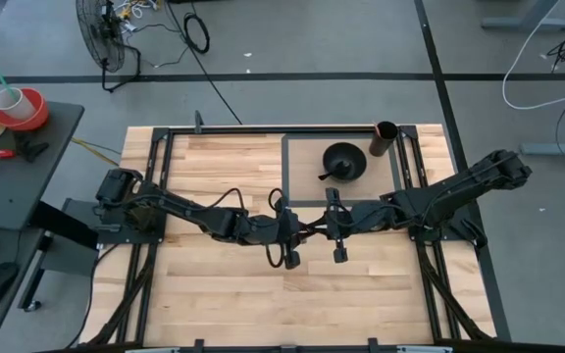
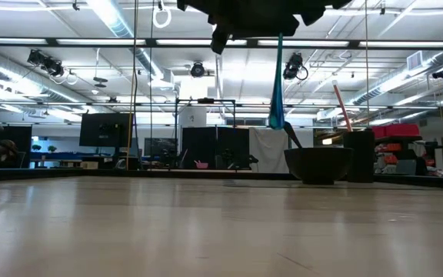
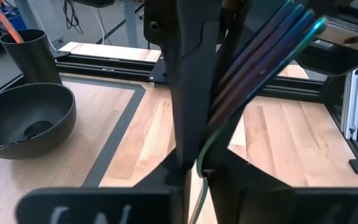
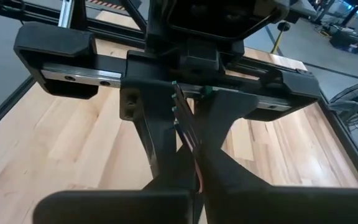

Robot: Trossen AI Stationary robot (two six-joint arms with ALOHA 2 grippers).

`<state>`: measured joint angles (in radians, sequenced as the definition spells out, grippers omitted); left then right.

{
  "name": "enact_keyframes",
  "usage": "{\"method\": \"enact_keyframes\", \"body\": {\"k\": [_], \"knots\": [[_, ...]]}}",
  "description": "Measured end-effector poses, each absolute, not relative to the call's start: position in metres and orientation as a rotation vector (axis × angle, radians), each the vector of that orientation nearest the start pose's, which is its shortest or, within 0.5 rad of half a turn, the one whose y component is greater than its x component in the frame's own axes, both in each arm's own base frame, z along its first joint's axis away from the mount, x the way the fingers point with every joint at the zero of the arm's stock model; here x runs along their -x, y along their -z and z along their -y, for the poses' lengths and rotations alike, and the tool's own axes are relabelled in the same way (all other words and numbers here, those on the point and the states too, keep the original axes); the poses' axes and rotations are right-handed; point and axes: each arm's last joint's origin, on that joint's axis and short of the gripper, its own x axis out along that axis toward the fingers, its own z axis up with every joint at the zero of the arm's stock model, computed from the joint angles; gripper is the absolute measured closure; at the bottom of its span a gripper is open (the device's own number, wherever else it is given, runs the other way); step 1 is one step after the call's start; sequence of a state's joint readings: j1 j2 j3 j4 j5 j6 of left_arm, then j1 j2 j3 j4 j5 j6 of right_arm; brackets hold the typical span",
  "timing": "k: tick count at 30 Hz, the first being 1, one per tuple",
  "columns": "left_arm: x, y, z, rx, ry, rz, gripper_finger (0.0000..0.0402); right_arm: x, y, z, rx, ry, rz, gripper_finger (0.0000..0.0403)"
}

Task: Pick & Place Utensil
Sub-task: Put the blue fork into the black bowl on the transparent mat

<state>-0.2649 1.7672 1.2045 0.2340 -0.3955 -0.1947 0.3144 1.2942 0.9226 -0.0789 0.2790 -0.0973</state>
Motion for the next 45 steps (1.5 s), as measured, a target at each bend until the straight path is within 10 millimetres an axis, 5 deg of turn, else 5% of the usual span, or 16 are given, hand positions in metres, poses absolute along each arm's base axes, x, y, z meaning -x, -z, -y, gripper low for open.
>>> {"method": "enact_keyframes", "body": {"k": [12,20,28,33,38,45], "knots": [[-0.389,-0.252,0.093,0.096,-0.172,-0.291,0.0392,-0.271,-0.284,-0.08,0.235,-0.001,-0.428,0.0378],[-0.39,-0.256,0.094,0.089,-0.17,-0.26,0.0396,-0.258,-0.3,-0.078,0.188,0.004,-0.368,0.0283],[-0.383,-0.268,0.09,0.08,-0.157,-0.255,0.0396,-0.223,-0.321,-0.077,0.185,0.068,-0.355,0.0177],[-0.373,-0.293,0.075,0.12,-0.171,-0.202,0.0396,-0.216,-0.307,-0.079,0.209,0.145,-0.472,0.0146],[-0.367,-0.305,0.051,0.203,-0.145,-0.208,0.0396,-0.222,-0.27,-0.089,0.313,0.114,-0.498,0.0148],[-0.364,-0.315,0.006,0.499,0.04,-0.239,0.0396,-0.238,-0.229,-0.118,0.807,0.092,-0.411,0.0166]]}}
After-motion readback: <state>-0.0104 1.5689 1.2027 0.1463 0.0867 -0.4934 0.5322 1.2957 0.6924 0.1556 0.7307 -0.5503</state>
